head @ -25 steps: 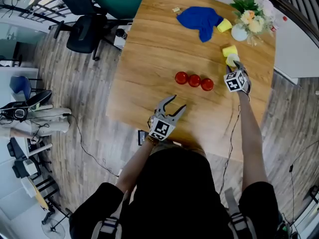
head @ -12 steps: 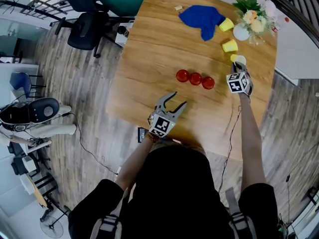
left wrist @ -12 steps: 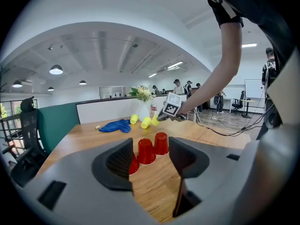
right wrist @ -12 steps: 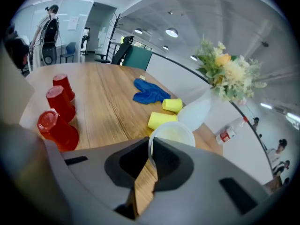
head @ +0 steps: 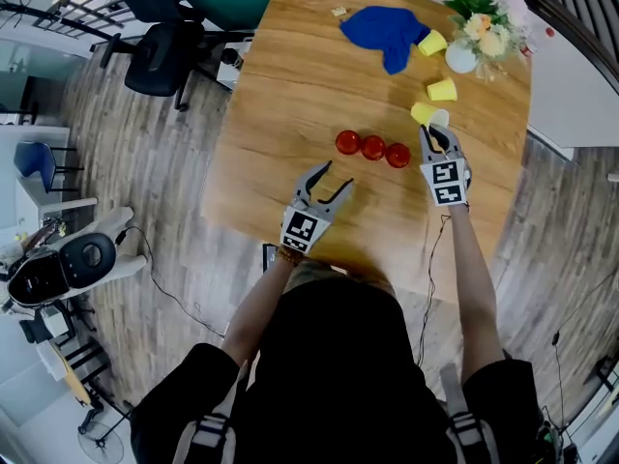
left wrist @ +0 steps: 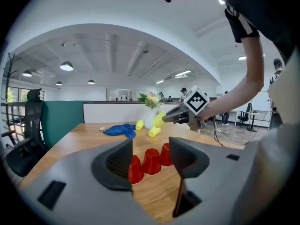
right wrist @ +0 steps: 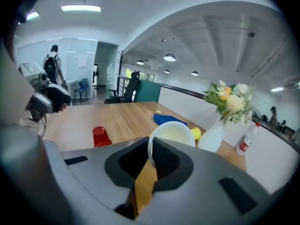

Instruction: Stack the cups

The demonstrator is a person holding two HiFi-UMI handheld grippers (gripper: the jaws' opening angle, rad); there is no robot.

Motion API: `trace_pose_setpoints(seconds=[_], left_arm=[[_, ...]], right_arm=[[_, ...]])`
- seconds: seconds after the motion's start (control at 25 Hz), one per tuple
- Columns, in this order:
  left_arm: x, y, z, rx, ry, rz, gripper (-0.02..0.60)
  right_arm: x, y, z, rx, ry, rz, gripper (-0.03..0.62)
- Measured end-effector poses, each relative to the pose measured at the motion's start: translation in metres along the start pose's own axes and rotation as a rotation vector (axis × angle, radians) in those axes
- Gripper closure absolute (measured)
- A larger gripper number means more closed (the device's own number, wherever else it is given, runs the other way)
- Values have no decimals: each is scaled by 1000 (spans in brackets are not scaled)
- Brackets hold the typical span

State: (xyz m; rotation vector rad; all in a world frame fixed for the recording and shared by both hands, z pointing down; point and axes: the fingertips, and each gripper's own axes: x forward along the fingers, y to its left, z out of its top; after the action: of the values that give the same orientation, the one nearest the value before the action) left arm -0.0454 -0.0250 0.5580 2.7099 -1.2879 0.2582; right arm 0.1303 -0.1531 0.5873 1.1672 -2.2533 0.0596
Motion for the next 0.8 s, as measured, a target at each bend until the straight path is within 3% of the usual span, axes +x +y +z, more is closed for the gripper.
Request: trace_pose_setpoints(seconds=[0.2, 0.32, 0.56, 0.64, 0.8], left_arm=[[-1, 7, 17, -101, -58, -22, 328], [-1, 9, 26, -196, -105, -58, 327], [-7, 7, 55, -426, -228, -201, 308], [-9, 7, 61, -480, -261, -241, 305], [-13, -6, 73, -515, -286, -339, 305]], right_arm=[[-26, 50, 38, 100, -143, 146, 565], [-46, 85, 63, 149, -248, 291, 565], [-90, 142, 82, 287, -417, 665, 565], [-100, 148, 82, 341, -443, 748, 565], [-120, 155, 86, 412, -489, 869, 565]])
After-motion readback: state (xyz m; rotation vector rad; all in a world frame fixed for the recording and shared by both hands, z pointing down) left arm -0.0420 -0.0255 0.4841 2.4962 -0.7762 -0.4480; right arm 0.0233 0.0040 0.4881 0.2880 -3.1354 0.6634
